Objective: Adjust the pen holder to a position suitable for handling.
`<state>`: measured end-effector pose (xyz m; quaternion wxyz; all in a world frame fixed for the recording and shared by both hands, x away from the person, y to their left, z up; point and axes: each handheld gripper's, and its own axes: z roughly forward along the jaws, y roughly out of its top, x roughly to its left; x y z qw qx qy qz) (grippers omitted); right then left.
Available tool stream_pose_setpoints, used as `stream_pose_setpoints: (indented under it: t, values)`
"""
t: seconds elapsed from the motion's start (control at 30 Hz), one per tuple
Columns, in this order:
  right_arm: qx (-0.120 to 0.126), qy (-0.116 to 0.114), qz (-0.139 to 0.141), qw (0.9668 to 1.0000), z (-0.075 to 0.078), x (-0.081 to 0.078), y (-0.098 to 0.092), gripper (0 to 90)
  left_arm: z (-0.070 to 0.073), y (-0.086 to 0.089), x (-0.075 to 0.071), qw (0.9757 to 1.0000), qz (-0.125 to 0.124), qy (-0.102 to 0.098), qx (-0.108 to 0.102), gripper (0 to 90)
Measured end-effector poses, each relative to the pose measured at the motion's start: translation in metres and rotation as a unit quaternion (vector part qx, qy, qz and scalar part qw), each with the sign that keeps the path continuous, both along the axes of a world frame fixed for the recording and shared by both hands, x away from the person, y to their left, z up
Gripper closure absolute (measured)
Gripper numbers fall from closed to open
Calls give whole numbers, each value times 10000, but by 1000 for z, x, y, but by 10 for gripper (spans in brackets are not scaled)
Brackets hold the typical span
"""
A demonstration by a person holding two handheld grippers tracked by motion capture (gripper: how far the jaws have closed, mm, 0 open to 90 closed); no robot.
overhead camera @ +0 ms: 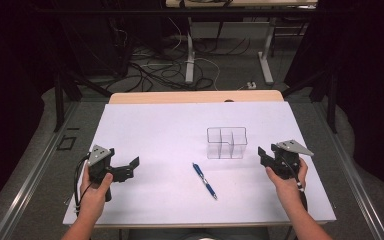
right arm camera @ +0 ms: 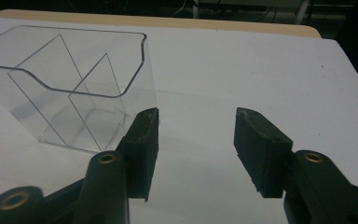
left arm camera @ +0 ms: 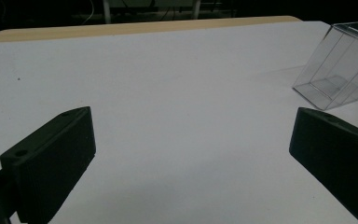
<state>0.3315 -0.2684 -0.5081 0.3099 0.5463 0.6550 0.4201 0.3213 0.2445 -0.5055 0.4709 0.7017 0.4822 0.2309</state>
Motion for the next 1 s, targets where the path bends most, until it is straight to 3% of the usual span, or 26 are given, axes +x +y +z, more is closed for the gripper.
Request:
stream_pose_setpoints:
  t: [0.07,0.2,0.4,0.77,0.83,1.0]
  values:
    - [-93,115,-51,9999,1,-1,1,584,1,1,0,10000,28,6,4,2]
    - [-87,127,-7,9999,1,2,2,727,2,4,-1,9999,42,-52,-112,2]
    - [-131,307,129,9994,-4,15,10,862,2,5,-1,9999,21,-46,-87,2]
    - [-90,603,114,9981,-17,36,28,900,-1,5,-1,10000,-34,6,-54,4]
    - [-23,753,-16,9972,-20,40,33,900,-2,6,-1,10000,-41,3,-45,4]
    - [5,721,-32,9974,-27,42,35,900,-3,7,0,10000,-17,28,-88,4]
